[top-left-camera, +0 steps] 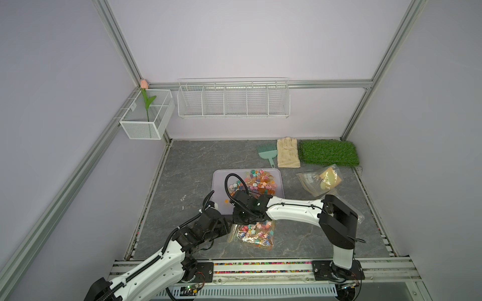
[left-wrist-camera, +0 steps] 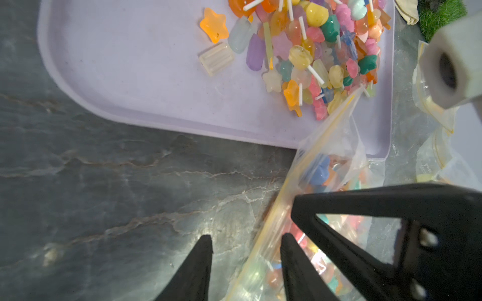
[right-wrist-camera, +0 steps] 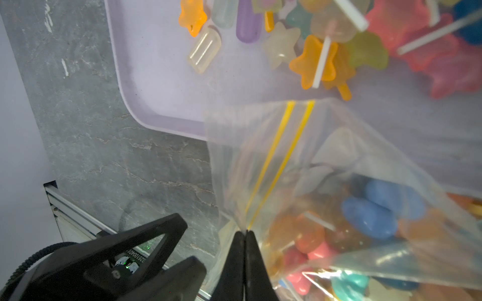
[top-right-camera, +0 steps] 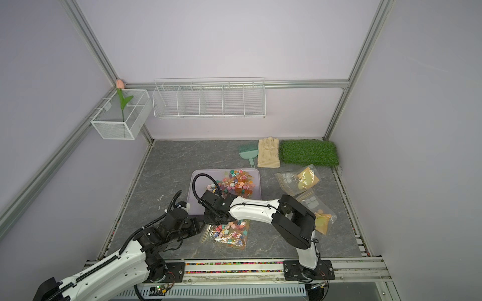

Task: Pour candies out of the ziploc bag
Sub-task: Open the ziploc bag at the center of the board.

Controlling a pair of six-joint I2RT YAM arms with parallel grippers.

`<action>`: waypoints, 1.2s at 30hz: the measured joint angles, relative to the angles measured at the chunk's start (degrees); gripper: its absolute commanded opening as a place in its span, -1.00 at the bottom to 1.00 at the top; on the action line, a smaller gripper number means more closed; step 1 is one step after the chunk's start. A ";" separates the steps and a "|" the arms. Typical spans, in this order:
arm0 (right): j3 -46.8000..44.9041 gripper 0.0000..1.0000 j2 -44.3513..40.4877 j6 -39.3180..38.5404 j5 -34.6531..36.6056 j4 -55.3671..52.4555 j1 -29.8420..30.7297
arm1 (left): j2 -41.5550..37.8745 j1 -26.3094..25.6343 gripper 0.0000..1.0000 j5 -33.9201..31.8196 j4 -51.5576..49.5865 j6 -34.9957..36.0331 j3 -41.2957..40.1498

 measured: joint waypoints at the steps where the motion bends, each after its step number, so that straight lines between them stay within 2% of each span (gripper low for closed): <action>1: -0.07 -0.87 -0.02 -0.11 -0.20 0.22 0.00 | 0.26 0.00 -0.21 -0.22 0.61 0.13 -0.07; 3: -0.42 -0.86 -0.09 -0.20 -0.37 0.68 0.00 | 1.27 0.00 -0.29 -0.59 1.97 0.48 -0.15; 20: -1.92 -0.87 -0.72 -0.33 -0.76 1.88 -0.33 | 2.54 0.00 -0.30 1.60 9.01 3.06 -1.77; 27: -2.38 -0.86 -0.72 -0.33 -0.81 2.23 -0.48 | 5.75 0.00 -0.36 3.45 10.88 3.87 -2.23; 36: -2.45 -0.86 -0.72 -0.33 -0.98 2.27 -0.74 | 6.67 0.00 -0.59 4.20 11.72 4.72 -2.23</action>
